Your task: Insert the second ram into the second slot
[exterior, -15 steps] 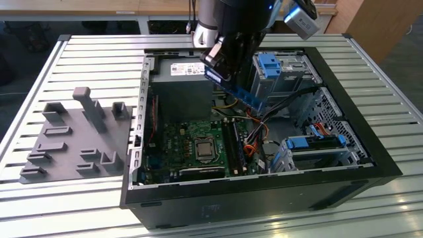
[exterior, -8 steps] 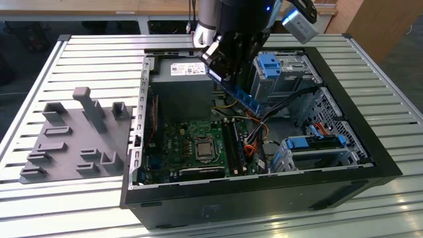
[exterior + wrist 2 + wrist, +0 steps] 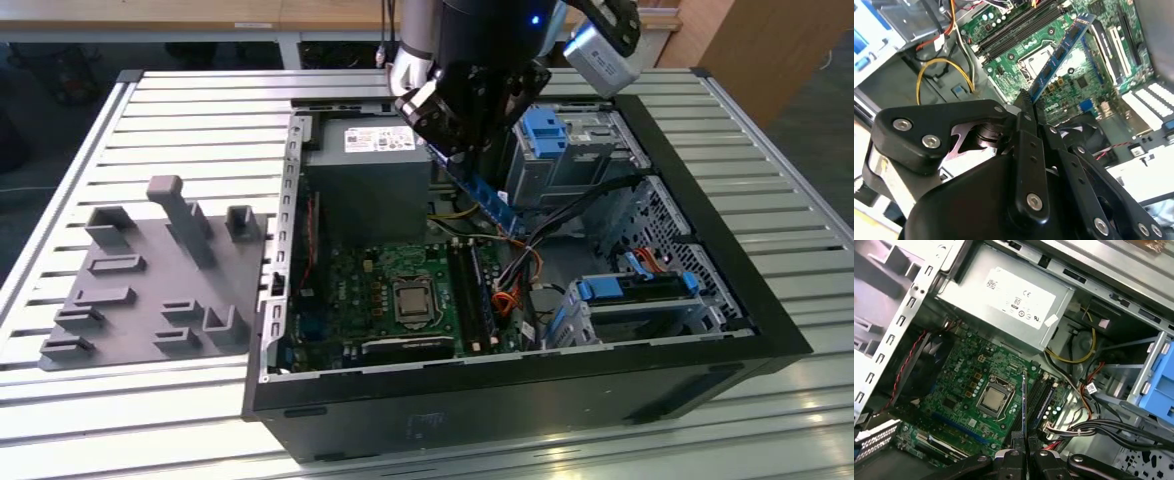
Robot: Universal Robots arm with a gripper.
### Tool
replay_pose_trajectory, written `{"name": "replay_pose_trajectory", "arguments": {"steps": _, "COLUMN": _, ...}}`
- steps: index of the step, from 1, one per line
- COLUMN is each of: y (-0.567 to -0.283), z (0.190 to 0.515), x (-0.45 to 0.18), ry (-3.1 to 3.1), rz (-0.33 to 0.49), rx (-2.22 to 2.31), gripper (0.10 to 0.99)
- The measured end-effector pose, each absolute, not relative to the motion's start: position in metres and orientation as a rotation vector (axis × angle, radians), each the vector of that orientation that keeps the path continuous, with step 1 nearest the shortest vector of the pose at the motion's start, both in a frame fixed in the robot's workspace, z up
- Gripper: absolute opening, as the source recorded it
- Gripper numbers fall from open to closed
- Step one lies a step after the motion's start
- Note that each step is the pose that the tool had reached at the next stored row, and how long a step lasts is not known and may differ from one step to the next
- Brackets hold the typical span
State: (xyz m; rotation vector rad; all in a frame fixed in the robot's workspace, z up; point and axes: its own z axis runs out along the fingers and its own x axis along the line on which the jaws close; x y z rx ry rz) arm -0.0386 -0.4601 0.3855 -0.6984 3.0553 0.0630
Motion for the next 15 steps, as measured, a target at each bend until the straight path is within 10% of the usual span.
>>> {"name": "replay_pose_trajectory", "arguments": {"steps": 15, "y": -0.4601, "z": 0.3845, "x": -0.0386, "ry": 3.115, "rz": 0.061, "rx": -0.298, "gripper": 0.137}}
